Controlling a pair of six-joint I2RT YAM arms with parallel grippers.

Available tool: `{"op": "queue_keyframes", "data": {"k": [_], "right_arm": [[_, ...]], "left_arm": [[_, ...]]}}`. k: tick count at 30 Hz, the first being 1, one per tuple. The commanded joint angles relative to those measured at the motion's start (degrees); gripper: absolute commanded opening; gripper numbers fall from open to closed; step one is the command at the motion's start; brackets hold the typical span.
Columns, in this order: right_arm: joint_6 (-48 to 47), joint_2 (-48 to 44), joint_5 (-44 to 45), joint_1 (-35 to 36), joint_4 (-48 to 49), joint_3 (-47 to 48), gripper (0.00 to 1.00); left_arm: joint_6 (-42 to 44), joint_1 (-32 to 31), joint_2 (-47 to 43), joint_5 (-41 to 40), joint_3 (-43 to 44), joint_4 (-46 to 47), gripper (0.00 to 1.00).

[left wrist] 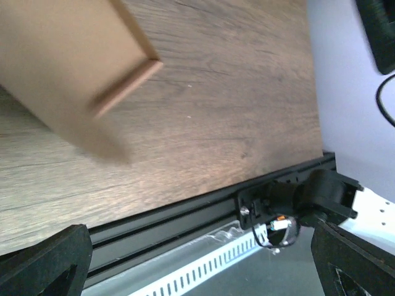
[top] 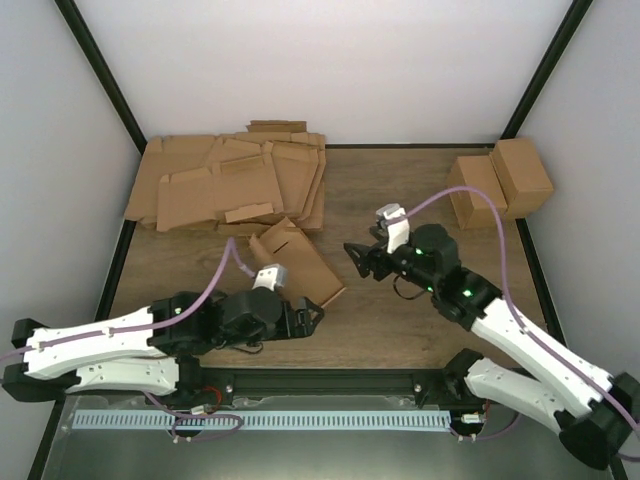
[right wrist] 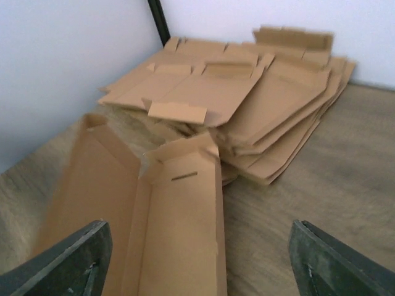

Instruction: Fold the paper box

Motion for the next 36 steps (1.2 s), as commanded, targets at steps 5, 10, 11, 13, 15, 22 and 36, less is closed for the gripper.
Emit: {"op": "queue_keyframes", "data": {"k": [5,10,11,13,15,22,36], "right_arm": [[3.01,15.61,-5.89,0.36,10.83,-3.35,0.76],[4.52,24.30,-3.02,0.33,11.68,-1.66,0.76],[4.55,26.01,-3.28,0.33,10.98,-0.68,0.76],[4.79,28.58,-3.82,0.33,9.87,1.00,0.76],[5.24,29.48,-3.85,0.33,9.59,1.54,0.76],[8.72,28.76,-7.33,0.31,7.95,4.14,0.99],[9.07,36.02,-21.87,2.54,-3.12,17.04,0.93]], "left_arm": [[-6.14,5.01,-15.42,-7.46,-8.07,-6.11,1.00],[-5.06,8.51,-18.48,-7.63,-9.99,-8.55,1.00],[-4.42,9.22,-18.10,-7.05,-10.24,-8.73,1.00],[-3.40,10.60,-17.45,-5.89,-10.54,-9.71,1.00],[-2.66,12.03,-17.85,-5.82,-10.67,-10.30,1.00],[0.98,18.22,-22.53,-2.14,-15.28,-7.71,1.00],[14.57,38.96,-20.54,21.70,-23.60,3.36,1.00]]}}
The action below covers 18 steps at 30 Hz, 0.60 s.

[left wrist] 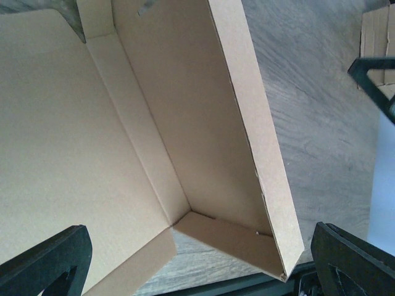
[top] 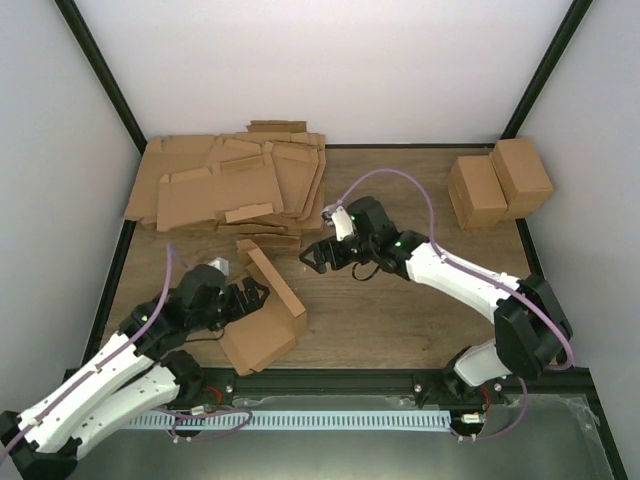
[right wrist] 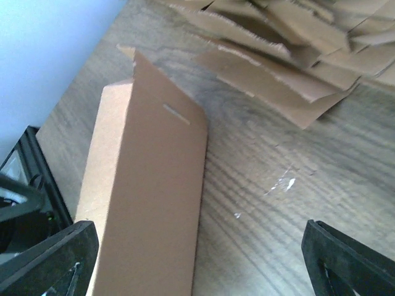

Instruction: Fold the paper box

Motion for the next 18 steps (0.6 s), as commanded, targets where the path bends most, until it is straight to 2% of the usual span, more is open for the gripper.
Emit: {"op": "queue_keyframes", "data": {"k": [1,6,10,15,18], "right_arm": [[1.10,1.70,-2.74,2.85,-3.72,4.62,0.93],[1.42,2.01,0.10,6.51,-5.12,7.27,0.97],[1.29,2.54,5.24,9.07,-7.59,9.89,1.00],[0.74,3.79,3.64,10.01,-7.82,11.46,1.00],[0.36,6.95,6.76,11.80,-10.88,14.88,1.00]], "left_arm": [[6.82,7.36,-0.05,10.62,-2.07,4.58,1.00],[10.66,14.00,-0.44,15.58,-2.50,6.08,1.00],[13.31,17.53,-1.08,15.25,-0.80,4.50,1.00],[15.73,20.23,-1.34,12.44,1.21,1.81,1.00],[16.05,20.78,-2.58,10.07,2.10,1.09,1.00]]}}
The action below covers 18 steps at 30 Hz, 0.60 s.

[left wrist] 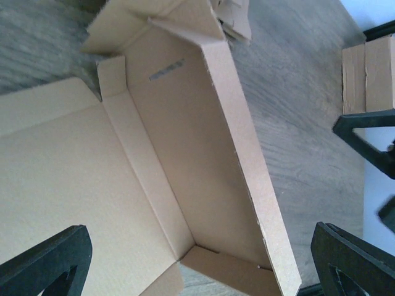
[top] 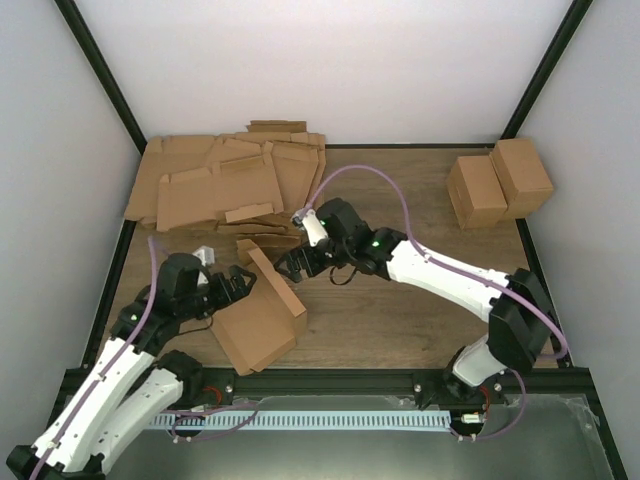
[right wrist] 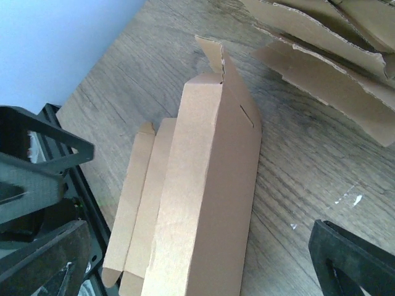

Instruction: Fold the paper box

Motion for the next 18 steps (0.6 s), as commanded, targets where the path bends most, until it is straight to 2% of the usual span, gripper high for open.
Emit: {"op": "queue_keyframes", "data": {"k": [1,7,14,18], "right_arm": [[-0.73,4.79,4.43,2.46,-5.16,6.54,1.00],[-0.32,7.61,6.12,3.09,-6.90,9.10,0.98],[-1.61,10.40,6.81,4.61,-9.25,12.13,0.95],[-1.88,12.89,8.74,5.81,-12.09,14.66,0.89]], "left_arm": [[2.79,0.91,-1.84,-3.25,2.70,-1.60,1.00],[5.37,0.97,-2.53,-7.28,5.09,-3.98,1.00],[7.48,1.03,-1.45,-8.21,5.76,-4.76,1.00],[8.22,0.95,-1.16,-8.88,6.21,-4.40,1.00]]}}
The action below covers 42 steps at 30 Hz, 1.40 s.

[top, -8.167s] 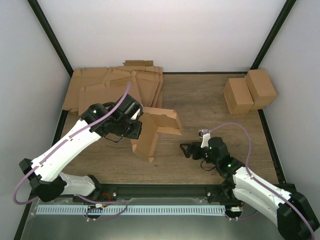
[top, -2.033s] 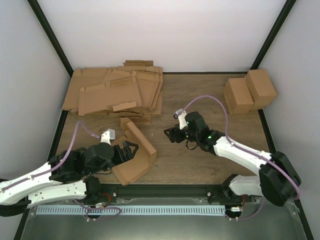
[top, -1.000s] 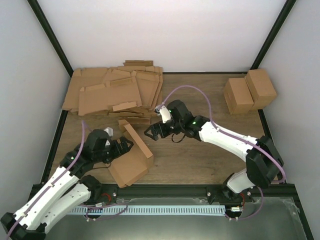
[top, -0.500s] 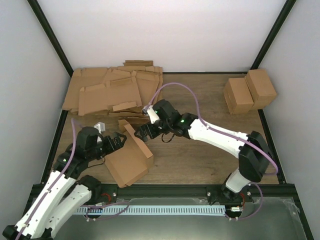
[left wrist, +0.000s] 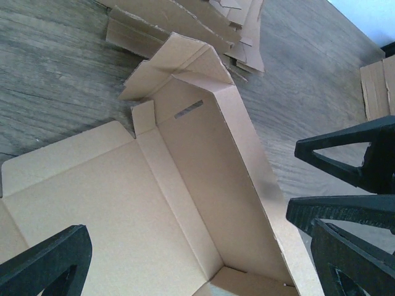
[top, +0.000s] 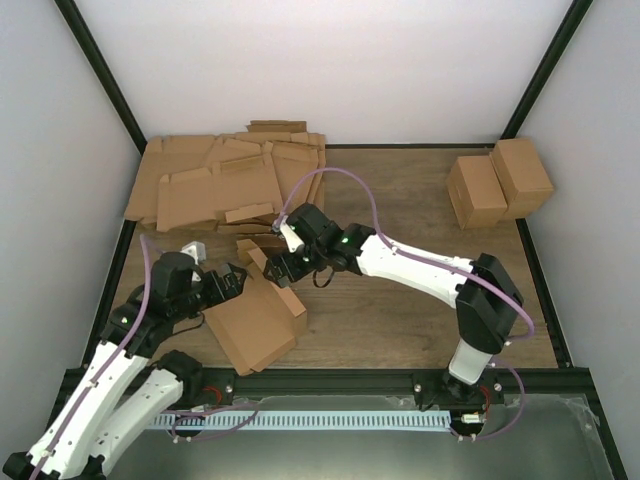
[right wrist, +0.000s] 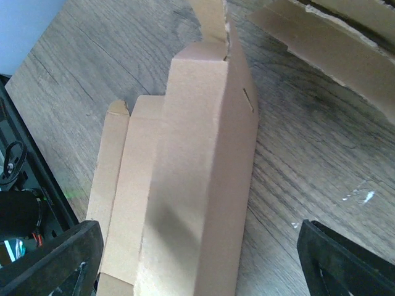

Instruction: Fold the paper box

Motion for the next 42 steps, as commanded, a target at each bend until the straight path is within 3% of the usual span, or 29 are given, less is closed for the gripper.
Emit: {"op": "queue_keyframes", "data": {"k": [1,22,27,34,42], "right_arm": [[-0.91,2.24,2.87,1.83,-3.84,4.67,0.87],[-0.75,6.85,2.71,3.69,-8.57,8.72,0.63],[-0.57,6.54,2.81,3.71,-8.22,8.34,0.45],[-0.78,-1.58,5.76,3.71,-1.48,1.53,0.36],[-1.37,-16.85,12.94,3.62,10.98,-15.37,0.30]], "left_arm": [[2.09,0.35,0.31,-1.45,1.89,-0.26,1.00],[5.08,0.36,2.05,-1.01,1.95,-0.05,1.00],[5.08,0.37,1.68,-1.24,2.12,-0.62,1.00],[6.77,0.43,2.65,-0.70,5.47,-1.72,1.00],[15.67,0.47,13.31,1.20,17.63,-7.10,1.00]]}}
